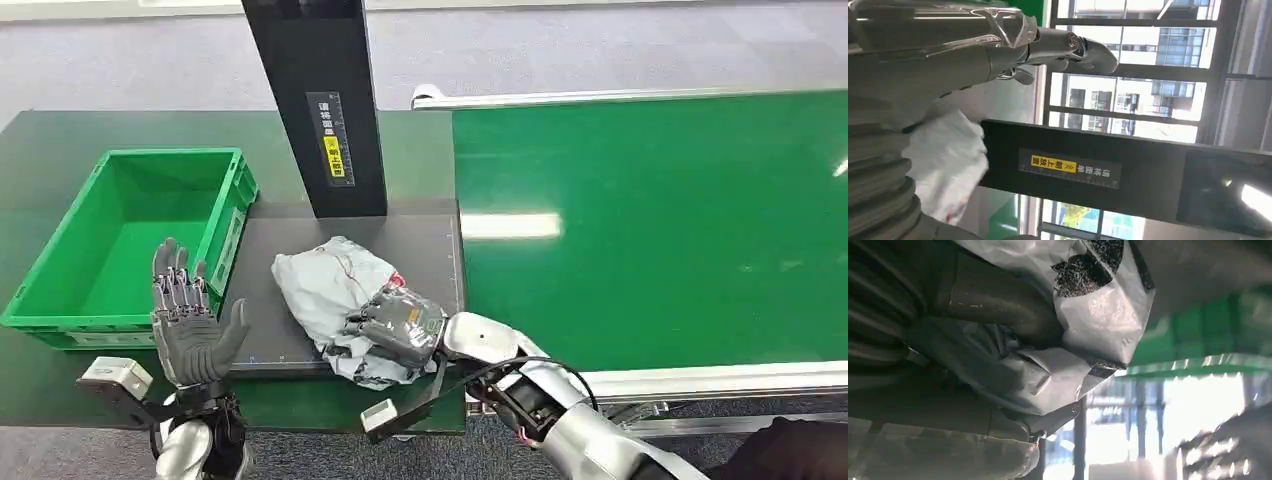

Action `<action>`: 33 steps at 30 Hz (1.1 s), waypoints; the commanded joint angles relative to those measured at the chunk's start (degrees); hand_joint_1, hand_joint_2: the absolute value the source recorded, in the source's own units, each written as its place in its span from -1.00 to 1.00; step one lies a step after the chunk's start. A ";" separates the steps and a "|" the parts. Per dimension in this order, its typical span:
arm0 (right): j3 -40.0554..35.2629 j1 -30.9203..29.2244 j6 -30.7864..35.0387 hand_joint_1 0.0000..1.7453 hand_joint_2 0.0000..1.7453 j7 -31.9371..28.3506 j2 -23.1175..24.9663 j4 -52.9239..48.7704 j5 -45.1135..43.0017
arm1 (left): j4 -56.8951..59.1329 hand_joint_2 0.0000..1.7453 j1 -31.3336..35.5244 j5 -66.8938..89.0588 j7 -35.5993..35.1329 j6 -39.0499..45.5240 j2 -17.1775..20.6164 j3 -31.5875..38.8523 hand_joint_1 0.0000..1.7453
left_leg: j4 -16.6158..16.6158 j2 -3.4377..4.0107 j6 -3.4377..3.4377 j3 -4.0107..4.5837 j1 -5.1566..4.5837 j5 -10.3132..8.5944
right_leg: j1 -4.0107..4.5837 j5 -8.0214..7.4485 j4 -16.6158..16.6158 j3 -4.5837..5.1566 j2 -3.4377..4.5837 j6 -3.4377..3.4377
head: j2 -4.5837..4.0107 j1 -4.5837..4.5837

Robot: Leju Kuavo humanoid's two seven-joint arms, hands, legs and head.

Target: Moved the parcel from conveyor to table for the left to box.

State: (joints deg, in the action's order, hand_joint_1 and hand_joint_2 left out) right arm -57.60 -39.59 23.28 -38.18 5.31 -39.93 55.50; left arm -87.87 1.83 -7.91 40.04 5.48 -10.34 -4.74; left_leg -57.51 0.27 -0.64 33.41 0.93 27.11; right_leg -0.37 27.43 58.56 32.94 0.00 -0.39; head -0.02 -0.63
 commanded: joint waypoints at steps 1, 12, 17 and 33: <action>-10.00 -4.29 -6.35 1.00 1.00 3.15 2.16 10.75 -1.08 | 4.33 1.00 0.77 -0.49 -0.04 0.24 0.96 0.11 -1.00 | 0.19 0.01 0.05 -0.16 -0.06 -0.06 | -0.05 -0.05 -0.14 -0.12 0.03 0.02 | 0.00 0.00; -1.06 -2.83 5.99 -1.00 1.00 -0.65 -0.07 7.01 -12.52 | 3.86 1.00 0.16 -0.24 -0.18 0.05 0.48 0.50 -1.00 | 0.08 -0.05 0.06 -0.12 -0.05 -0.04 | -0.04 -0.04 -0.08 -0.09 -0.04 0.01 | 0.00 0.00; 9.69 1.96 -5.06 -1.00 1.00 -1.82 -2.66 -6.98 -37.70 | 4.51 1.00 0.23 0.07 -0.38 0.46 0.44 0.63 -1.00 | 0.10 -0.11 0.05 -0.12 -0.04 -0.06 | -0.03 -0.04 -0.10 -0.10 -0.10 0.02 | 0.00 0.00; 36.29 13.10 -48.02 -1.00 1.00 -1.82 -2.37 -10.26 -70.37 | 13.03 1.00 3.25 13.94 -7.11 1.72 3.99 -7.51 -1.00 | 0.17 -0.21 0.04 -0.19 -0.04 -0.09 | -0.04 -0.05 -0.18 -0.18 -0.18 0.03 | 0.00 0.00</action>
State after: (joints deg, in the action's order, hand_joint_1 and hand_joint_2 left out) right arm -29.04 -28.31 -22.34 -39.80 3.87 -51.71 -15.04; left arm -83.67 2.36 -1.35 36.02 6.06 -9.81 -7.00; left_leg -57.52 0.26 -0.64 33.34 0.93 27.10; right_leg -0.37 27.39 58.54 32.94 0.00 -0.37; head -0.02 -0.63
